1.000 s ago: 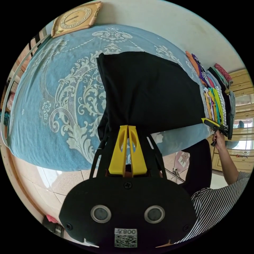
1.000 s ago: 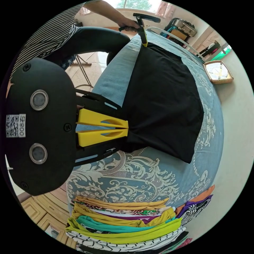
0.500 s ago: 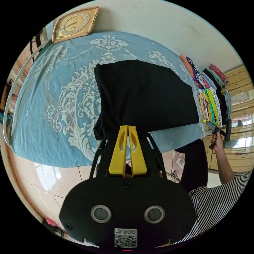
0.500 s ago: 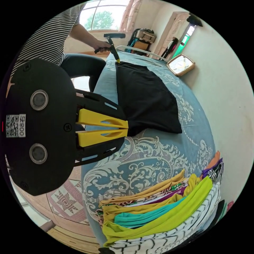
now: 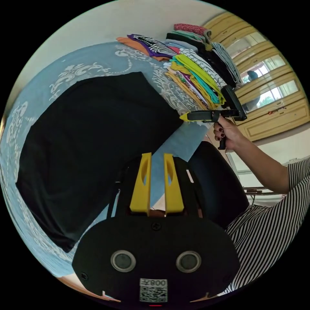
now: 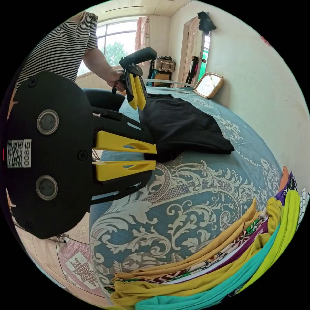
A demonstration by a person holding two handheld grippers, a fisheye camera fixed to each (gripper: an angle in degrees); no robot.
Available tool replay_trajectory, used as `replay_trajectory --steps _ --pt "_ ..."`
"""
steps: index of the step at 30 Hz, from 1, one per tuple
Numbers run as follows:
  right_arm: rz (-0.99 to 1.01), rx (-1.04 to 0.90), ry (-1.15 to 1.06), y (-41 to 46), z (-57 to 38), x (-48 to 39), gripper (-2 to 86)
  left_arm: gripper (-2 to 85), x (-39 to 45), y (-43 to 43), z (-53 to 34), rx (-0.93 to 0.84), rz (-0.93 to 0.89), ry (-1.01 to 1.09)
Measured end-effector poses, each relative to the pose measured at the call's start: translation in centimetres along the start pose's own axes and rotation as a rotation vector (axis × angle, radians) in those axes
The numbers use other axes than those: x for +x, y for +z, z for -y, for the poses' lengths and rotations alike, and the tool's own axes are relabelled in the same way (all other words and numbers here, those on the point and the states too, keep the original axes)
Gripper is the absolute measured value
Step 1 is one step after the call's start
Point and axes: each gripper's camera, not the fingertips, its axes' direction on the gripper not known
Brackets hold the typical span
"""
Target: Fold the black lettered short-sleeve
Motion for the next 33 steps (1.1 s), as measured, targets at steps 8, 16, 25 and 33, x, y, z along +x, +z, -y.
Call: replay_trajectory --steps 8,16,25,33 --pt "0.231 0.029 -0.015 -0.6 1.0 2.8 0.9 10.0 10.4 2.8 11.4 -0.016 0.104 0.184" --pt "0.305 0.009 -0.081 0.9 3.0 2.7 0.7 6.1 15.1 4.0 16.8 -0.041 0.224 0.196" --pt "0.304 0.113 -0.035 1.3 6.9 5.4 4.6 2.2 13.1 -0.2 15.7 0.087 0.115 0.039" --pt "0.374 0.083 0.036 6.5 14.9 5.9 9.6 1.8 11.9 -1.3 14.2 0.107 0.075 0.014"
